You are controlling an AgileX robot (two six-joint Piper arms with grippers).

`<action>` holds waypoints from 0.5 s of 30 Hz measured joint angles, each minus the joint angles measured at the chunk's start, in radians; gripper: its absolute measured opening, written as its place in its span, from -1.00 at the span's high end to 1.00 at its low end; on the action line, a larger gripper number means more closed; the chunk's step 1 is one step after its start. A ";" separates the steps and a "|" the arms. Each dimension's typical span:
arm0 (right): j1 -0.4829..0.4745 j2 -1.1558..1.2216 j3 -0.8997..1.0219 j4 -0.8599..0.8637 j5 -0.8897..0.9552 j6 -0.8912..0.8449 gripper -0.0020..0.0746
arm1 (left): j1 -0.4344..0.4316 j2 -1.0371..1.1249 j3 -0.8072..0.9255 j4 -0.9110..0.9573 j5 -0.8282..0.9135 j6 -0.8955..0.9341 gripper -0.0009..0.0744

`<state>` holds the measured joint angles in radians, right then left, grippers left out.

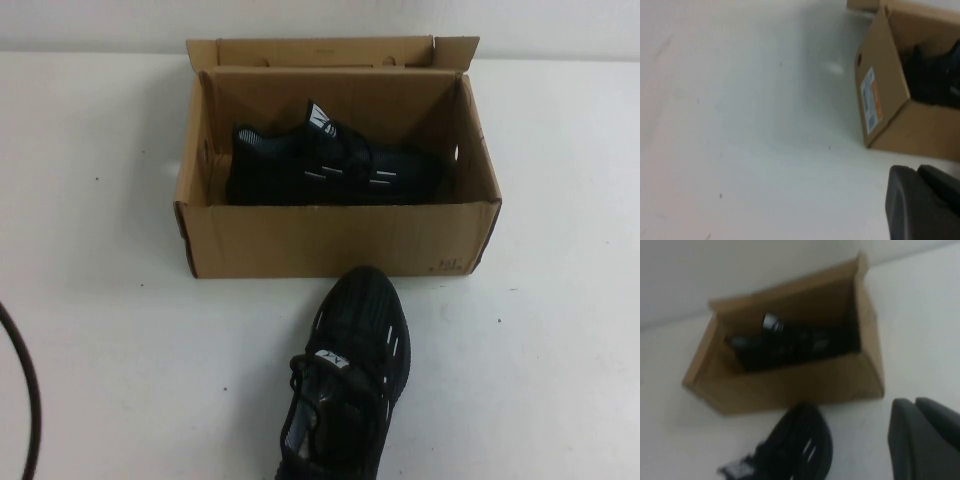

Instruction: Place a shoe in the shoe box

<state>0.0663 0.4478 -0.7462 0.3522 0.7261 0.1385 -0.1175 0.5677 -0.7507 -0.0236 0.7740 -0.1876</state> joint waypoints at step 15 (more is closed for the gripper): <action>0.226 0.481 -0.034 0.453 0.156 -0.513 0.90 | 0.000 0.026 0.000 -0.077 0.208 0.130 0.98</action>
<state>0.2927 0.9285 -0.7804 0.8057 0.8822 -0.3744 -0.1175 0.5935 -0.7507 -0.1010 0.9824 -0.0579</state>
